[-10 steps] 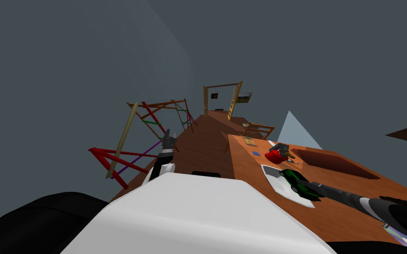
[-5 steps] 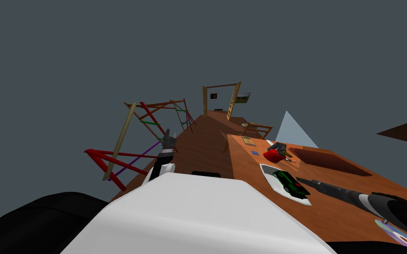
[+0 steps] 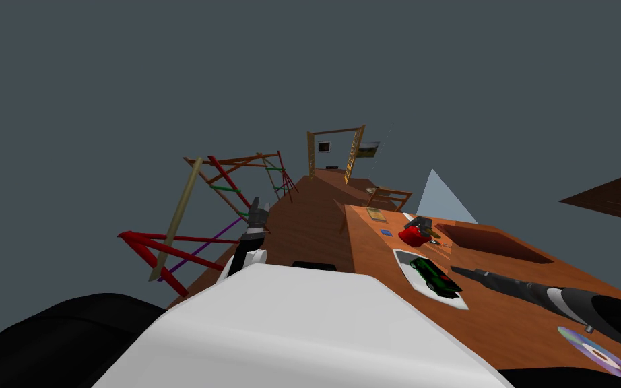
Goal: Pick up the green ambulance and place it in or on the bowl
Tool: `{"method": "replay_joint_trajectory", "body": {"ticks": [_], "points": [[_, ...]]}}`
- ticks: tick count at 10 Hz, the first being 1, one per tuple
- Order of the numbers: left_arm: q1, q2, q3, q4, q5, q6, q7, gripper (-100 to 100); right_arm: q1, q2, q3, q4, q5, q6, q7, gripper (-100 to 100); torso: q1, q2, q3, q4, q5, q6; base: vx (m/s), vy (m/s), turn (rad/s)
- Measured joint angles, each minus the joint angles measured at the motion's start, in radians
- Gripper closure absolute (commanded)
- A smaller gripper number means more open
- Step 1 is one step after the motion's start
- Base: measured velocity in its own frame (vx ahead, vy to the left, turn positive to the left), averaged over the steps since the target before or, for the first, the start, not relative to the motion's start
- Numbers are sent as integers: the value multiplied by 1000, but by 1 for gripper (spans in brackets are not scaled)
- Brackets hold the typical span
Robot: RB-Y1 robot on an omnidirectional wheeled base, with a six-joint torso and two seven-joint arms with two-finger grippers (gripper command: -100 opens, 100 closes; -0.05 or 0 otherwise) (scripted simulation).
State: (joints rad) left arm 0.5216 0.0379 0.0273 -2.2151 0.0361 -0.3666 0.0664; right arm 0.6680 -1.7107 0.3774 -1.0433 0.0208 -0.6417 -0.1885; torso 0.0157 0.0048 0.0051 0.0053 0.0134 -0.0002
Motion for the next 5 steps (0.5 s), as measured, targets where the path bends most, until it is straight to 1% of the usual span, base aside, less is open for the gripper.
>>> {"method": "replay_joint_trajectory", "body": {"ticks": [5], "points": [[0, 0, 0, 0, 0, 0, 0, 0, 0, 0, 0, 0, 0, 0, 0, 0, 1, 0, 0, 0, 0, 0, 0, 0, 0]]}}
